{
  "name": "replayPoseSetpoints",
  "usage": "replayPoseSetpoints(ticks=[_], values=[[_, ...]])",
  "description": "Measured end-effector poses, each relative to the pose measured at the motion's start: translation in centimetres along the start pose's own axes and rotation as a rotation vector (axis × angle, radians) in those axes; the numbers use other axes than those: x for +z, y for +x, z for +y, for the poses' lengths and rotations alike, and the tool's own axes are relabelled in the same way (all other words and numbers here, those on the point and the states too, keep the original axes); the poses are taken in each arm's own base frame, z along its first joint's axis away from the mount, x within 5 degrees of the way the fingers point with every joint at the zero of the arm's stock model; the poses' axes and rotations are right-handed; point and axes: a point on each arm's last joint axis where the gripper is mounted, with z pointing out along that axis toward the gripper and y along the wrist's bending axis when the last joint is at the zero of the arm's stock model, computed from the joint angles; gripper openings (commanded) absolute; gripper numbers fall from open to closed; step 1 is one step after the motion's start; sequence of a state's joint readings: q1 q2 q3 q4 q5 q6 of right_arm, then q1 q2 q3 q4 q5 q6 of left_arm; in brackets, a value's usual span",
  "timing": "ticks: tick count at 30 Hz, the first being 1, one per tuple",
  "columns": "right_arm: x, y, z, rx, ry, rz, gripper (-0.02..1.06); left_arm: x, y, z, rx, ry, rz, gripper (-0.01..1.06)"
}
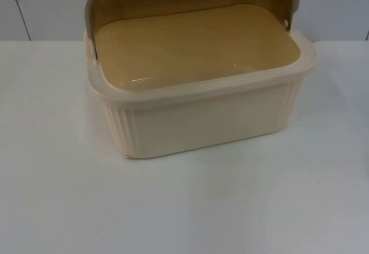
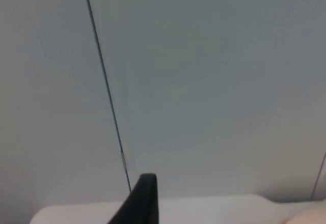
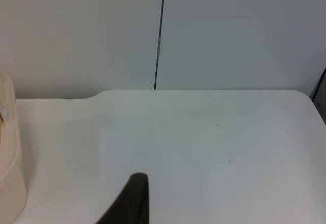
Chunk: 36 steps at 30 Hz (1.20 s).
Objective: Open the box lid with the left hand, place the block into the box with the right hand, then close the box lid with the left hand.
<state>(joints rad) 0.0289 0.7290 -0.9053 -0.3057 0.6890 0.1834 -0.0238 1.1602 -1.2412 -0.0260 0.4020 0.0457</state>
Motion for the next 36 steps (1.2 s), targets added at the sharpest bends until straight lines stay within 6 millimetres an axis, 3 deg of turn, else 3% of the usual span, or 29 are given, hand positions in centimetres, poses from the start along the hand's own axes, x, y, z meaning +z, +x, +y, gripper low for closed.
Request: replayPoseSetpoints(ticks=[6, 13, 18, 19, 23, 24, 33, 34, 36], values=[[0.3, -0.3, 0.1, 0.002, -0.006, -0.02, 1.05, -3.2, -1.4, 0.0, 0.001, -0.002, -0.092, 1.03], [2.2, -0.5, 0.6, -0.006, -0.019, -0.002, 1.05, -4.2, -1.5, 0.0, 0.001, -0.002, -0.092, 1.03], [6.7, -0.1, 1.6, -0.003, -0.039, 0.087, 1.05, -4.2, -1.4, 0.0, 0.001, -0.001, -0.08, 1.03], [6.7, -0.1, 1.6, -0.003, -0.039, 0.087, 1.05, -4.2, -1.4, 0.0, 0.001, -0.001, -0.08, 1.03], [10.3, 1.1, 2.4, 0.022, -0.041, 0.209, 1.05, -4.2, -1.4, 0.0, 0.001, -0.001, -0.08, 1.03], [10.3, 1.1, 2.4, 0.022, -0.041, 0.209, 1.05, -4.2, -1.4, 0.0, 0.001, -0.001, -0.08, 1.03], [17.3, 5.4, 4.1, 0.074, -0.036, 0.476, 1.05, -4.2, -1.4, 0.0, 0.001, -0.001, -0.08, 1.03], [17.3, 5.4, 4.1, 0.074, -0.036, 0.476, 1.05, -4.2, -1.4, 0.0, 0.001, -0.001, -0.08, 1.03], [19.6, 7.3, 4.7, 0.06, -0.033, 0.57, 1.05, -4.2, -1.4, 0.0, 0.001, -0.001, -0.08, 1.03]])
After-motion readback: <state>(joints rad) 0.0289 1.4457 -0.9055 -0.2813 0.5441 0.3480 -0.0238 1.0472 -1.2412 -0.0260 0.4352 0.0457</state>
